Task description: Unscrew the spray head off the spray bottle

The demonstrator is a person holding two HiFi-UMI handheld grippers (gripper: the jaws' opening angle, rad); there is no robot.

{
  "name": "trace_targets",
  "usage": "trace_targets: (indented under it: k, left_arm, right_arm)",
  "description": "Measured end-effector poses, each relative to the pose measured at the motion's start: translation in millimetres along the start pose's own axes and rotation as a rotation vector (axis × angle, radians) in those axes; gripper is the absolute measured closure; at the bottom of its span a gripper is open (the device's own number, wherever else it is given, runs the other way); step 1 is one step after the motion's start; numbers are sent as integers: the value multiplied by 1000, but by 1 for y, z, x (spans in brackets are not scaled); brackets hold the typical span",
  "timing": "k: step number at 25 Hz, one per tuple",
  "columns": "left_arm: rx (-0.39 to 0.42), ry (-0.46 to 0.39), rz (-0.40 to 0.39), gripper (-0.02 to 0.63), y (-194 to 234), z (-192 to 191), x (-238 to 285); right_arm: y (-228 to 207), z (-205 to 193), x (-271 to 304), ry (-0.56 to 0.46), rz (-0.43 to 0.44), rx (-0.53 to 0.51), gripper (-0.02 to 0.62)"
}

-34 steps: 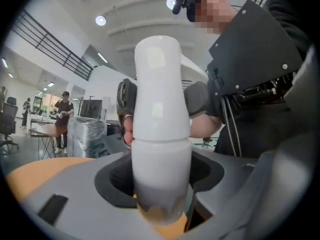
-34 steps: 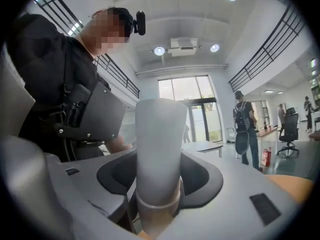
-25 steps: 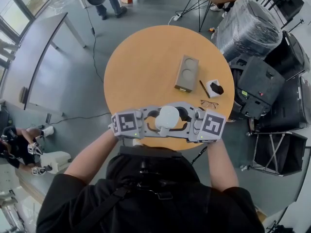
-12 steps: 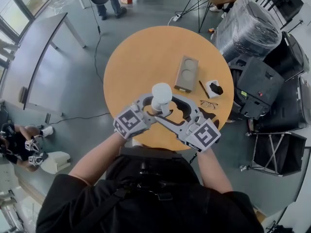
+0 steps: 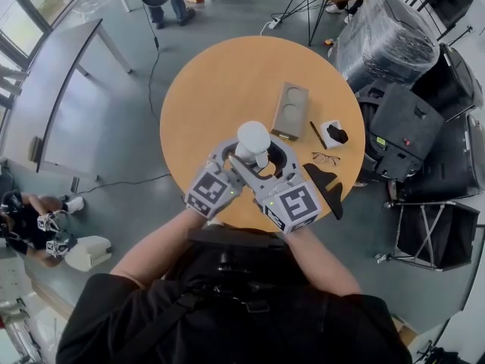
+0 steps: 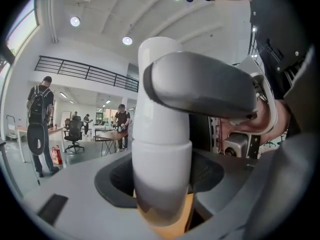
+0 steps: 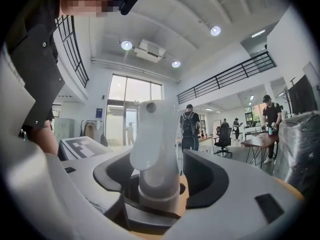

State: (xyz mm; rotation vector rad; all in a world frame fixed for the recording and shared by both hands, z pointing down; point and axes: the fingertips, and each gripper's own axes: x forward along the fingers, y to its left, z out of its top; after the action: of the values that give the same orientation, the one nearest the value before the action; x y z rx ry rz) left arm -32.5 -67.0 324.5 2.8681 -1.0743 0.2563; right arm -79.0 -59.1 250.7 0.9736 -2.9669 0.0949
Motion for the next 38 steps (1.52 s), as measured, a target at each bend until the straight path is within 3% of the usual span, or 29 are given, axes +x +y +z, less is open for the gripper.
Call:
trace_targets:
  k: [3,6,12,15,18,21,26,38]
  left_arm:
    - [18,9,8,304,-1,0,2]
    - [26,5,-43,304,-6,-2,2]
    - [44,-22,-273,305,-29,3,-9]
    - [1,-35,-458,304,-49,9,-18]
    - [6,-40,-617,304,-67,18,-35]
    - [-2,-33,-710,305,-78,24,-46]
    - [45,-55,-706,305,-79,26,-47]
    - [54,-12,-641,305,-72,7,-30]
  right_arm:
    - [-4,-1,1,14,-17,-11,330]
    - [1,-2,-1,8,59,-21,347]
    - [20,4,-13,27,338,-20,348]
    - [31,9,-23,43,489,6,348]
    - [48,19,-34,22,650,23,348]
    - [58,27,-44,-6,741,28,348]
    - [58,32,-46,-37,747,42,348]
    - [36,54,-45,-90,680,32,350]
